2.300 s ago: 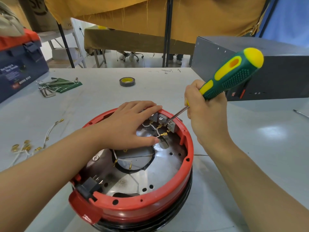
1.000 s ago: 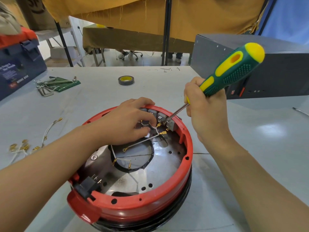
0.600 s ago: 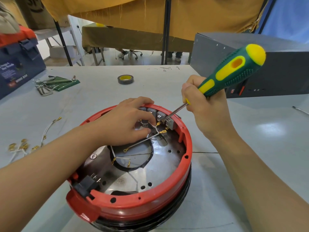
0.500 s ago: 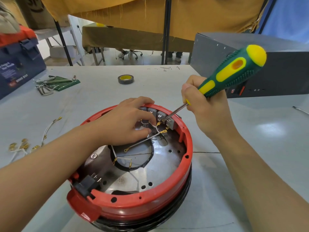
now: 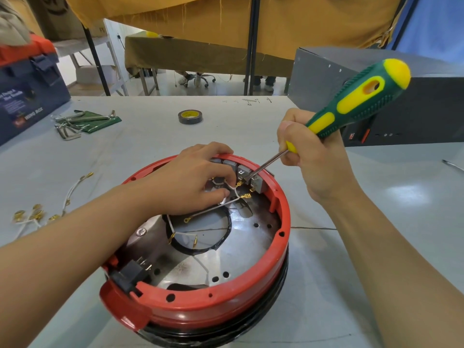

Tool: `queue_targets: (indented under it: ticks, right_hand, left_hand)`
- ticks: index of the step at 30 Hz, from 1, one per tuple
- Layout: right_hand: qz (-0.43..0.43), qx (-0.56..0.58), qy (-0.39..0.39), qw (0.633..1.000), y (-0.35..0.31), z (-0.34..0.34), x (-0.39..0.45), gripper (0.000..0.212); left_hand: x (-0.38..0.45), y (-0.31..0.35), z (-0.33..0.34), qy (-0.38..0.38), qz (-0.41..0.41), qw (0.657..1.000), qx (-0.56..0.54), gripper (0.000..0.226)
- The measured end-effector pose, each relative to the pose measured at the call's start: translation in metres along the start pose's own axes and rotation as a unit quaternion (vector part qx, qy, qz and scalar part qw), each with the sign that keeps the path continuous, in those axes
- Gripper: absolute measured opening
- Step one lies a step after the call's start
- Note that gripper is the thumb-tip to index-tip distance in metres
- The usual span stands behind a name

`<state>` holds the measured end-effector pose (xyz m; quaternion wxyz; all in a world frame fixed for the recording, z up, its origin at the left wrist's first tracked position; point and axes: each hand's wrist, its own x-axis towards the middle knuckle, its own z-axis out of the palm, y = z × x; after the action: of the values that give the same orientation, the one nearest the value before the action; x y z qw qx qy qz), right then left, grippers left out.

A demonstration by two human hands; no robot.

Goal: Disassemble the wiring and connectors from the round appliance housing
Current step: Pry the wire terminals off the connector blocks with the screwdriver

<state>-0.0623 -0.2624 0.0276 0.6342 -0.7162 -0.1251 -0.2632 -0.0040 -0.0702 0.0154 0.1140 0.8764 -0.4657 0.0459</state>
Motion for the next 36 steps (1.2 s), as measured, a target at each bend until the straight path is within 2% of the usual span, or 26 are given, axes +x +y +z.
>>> queue_targets:
  ticks: [7,11,14,26,30,34,36]
  right_hand:
    - [-0.001,-0.024,0.045,0.999,-0.003,0.005,0.0,0.023]
    - [0.043,0.029,0.07,0.996,-0.001,0.015,-0.003,0.023]
    - [0.004,-0.049,0.071,0.996,-0.001,0.02,-0.004,0.027]
    - [-0.008,-0.014,0.055,0.998,-0.007,0.008,-0.005,0.024]
    - [-0.018,0.003,0.082,0.997,-0.01,0.003,-0.004,0.026]
    - [-0.02,0.02,0.093,0.995,-0.011,0.001,-0.003,0.028]
    - [-0.018,0.021,0.09,0.996,-0.011,0.001,-0.003,0.028]
  left_hand:
    - [0.001,0.0,0.001,0.001,0.002,1.0,0.007,0.022]
    - [0.0,-0.001,0.001,0.002,0.011,1.0,0.009,0.02]
    - [0.0,0.0,0.0,0.008,0.012,1.0,-0.002,0.017]
    - [0.001,0.0,0.0,0.022,-0.003,0.999,-0.031,0.016]
    - [0.002,-0.001,-0.002,0.034,-0.007,0.999,-0.022,0.018]
    - [0.001,0.0,-0.007,0.096,-0.045,0.994,-0.032,0.013]
    - [0.0,0.001,-0.009,0.114,-0.074,0.991,0.009,0.022]
